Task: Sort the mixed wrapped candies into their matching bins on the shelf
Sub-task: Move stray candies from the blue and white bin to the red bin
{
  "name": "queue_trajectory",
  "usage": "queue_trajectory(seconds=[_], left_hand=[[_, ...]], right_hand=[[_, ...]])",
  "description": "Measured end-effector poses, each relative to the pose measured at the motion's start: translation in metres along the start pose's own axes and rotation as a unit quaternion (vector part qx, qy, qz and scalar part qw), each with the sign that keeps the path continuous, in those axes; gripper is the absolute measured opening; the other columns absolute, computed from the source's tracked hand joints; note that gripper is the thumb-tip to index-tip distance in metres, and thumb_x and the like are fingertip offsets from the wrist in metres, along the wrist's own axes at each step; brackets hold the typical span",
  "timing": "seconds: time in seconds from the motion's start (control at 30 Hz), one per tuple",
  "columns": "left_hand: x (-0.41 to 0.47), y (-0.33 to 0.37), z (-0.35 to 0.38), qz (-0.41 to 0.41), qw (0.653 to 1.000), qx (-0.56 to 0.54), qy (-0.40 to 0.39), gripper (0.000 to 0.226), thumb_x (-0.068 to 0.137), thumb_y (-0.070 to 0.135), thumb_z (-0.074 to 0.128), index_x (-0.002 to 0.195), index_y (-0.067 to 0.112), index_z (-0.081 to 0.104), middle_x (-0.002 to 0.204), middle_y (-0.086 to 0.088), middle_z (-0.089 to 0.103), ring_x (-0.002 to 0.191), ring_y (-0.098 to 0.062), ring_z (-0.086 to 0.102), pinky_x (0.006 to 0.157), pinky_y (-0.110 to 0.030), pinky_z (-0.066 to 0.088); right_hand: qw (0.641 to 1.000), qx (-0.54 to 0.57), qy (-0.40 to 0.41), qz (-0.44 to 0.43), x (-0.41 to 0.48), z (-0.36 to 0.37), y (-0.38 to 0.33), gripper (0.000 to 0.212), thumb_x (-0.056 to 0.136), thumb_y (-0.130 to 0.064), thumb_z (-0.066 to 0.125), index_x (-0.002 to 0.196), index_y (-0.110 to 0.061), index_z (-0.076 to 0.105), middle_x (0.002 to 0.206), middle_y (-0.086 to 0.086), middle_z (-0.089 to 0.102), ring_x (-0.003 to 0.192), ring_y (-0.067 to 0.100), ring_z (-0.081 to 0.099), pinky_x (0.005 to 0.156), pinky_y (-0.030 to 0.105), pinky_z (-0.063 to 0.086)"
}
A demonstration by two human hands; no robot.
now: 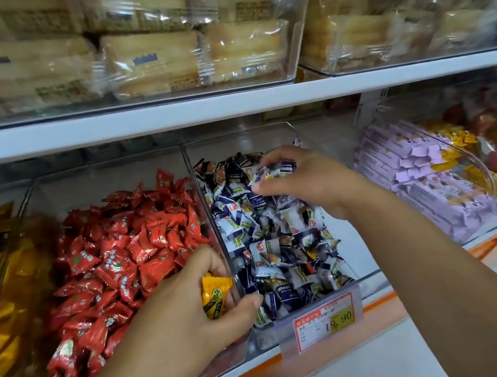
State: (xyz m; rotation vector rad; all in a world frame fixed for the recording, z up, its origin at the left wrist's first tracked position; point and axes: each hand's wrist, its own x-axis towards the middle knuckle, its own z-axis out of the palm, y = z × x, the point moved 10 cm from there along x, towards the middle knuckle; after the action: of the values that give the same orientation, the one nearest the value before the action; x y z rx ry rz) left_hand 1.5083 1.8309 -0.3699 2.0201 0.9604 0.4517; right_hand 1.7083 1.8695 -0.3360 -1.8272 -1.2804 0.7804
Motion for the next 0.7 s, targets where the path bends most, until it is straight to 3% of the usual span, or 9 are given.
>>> queue_trajectory(seconds=[0.1,0.23,0.27,0.33,0.4,0.47,0.57,0.63,0.7], left_hand=[[0.000,0.000,0.000,-0.001,1.000,-0.002,0.002,0.035,0.066,0.061,0.062,0.080,0.038,0.040,0.069,0.014,0.061,0.050,-0.002,0.049,0.049,-0.013,0.037],[0.001,-0.002,0.002,-0.005,1.000,0.000,-0.008,0.036,0.064,0.065,0.059,0.080,0.039,0.039,0.071,0.015,0.061,0.050,-0.002,0.046,0.050,-0.017,0.038],[0.001,-0.002,0.003,-0.005,1.000,0.001,-0.011,0.036,0.064,0.065,0.059,0.080,0.040,0.038,0.071,0.015,0.061,0.050,-0.003,0.046,0.051,-0.018,0.039],[0.001,-0.003,0.003,-0.004,1.000,0.001,-0.013,0.036,0.064,0.066,0.059,0.080,0.041,0.038,0.071,0.015,0.061,0.050,-0.003,0.047,0.050,-0.018,0.039],[0.001,-0.003,0.003,-0.003,1.000,0.001,-0.011,0.036,0.064,0.065,0.059,0.080,0.041,0.038,0.071,0.015,0.061,0.050,-0.002,0.048,0.050,-0.017,0.039],[0.001,-0.003,0.002,0.000,1.000,-0.001,-0.006,0.036,0.064,0.064,0.060,0.080,0.040,0.039,0.071,0.014,0.061,0.051,-0.002,0.048,0.050,-0.016,0.038],[0.000,-0.002,0.002,0.002,1.000,0.002,-0.003,0.036,0.064,0.065,0.060,0.081,0.040,0.039,0.073,0.013,0.062,0.050,-0.002,0.048,0.050,-0.019,0.039],[0.000,-0.002,0.002,0.003,1.000,0.002,0.001,0.035,0.066,0.063,0.061,0.081,0.040,0.039,0.074,0.011,0.063,0.050,-0.002,0.048,0.051,-0.022,0.040],[0.000,-0.002,0.003,0.002,1.000,0.007,-0.001,0.033,0.070,0.061,0.063,0.081,0.040,0.039,0.073,0.011,0.063,0.048,-0.003,0.047,0.051,-0.026,0.040]], right_hand=[[0.998,0.052,0.014,-0.019,0.007,0.011,-0.009,0.049,0.077,-0.045,0.077,0.119,-0.033,0.056,0.123,-0.009,0.055,0.095,0.008,0.062,0.067,0.020,0.051],[0.997,-0.042,-0.059,-0.031,0.000,0.017,-0.015,0.070,0.081,-0.061,0.062,0.142,-0.050,0.030,0.155,-0.011,0.026,0.135,0.017,0.036,0.094,0.026,0.035],[0.993,-0.093,-0.069,-0.032,-0.006,0.009,-0.018,0.064,0.084,-0.060,0.059,0.142,-0.050,0.032,0.156,-0.011,0.026,0.133,0.016,0.038,0.093,0.021,0.035],[0.979,-0.182,-0.085,-0.028,-0.021,-0.010,-0.020,0.042,0.091,-0.048,0.058,0.132,-0.042,0.050,0.145,-0.012,0.044,0.112,0.007,0.053,0.080,0.011,0.044],[0.954,-0.267,-0.136,0.014,-0.036,-0.016,-0.004,0.027,0.092,-0.039,0.059,0.119,-0.032,0.061,0.127,-0.008,0.059,0.098,0.011,0.062,0.079,0.024,0.055],[0.911,-0.340,-0.220,0.080,-0.051,-0.005,0.026,0.042,0.089,-0.038,0.065,0.129,-0.029,0.055,0.129,-0.004,0.054,0.099,0.020,0.064,0.083,0.035,0.058],[0.854,-0.408,-0.290,0.140,-0.065,0.015,0.067,0.089,0.079,-0.052,0.071,0.150,-0.034,0.022,0.152,-0.003,0.027,0.112,0.022,0.056,0.090,0.031,0.053],[0.839,-0.445,-0.288,0.118,-0.060,0.024,0.082,0.104,0.075,-0.060,0.071,0.153,-0.033,0.008,0.159,-0.004,0.006,0.131,0.022,0.042,0.102,0.031,0.043],[0.842,-0.445,-0.288,0.097,-0.056,0.034,0.091,0.105,0.076,-0.058,0.071,0.153,-0.029,0.004,0.160,-0.003,0.000,0.137,0.023,0.035,0.105,0.032,0.039]])
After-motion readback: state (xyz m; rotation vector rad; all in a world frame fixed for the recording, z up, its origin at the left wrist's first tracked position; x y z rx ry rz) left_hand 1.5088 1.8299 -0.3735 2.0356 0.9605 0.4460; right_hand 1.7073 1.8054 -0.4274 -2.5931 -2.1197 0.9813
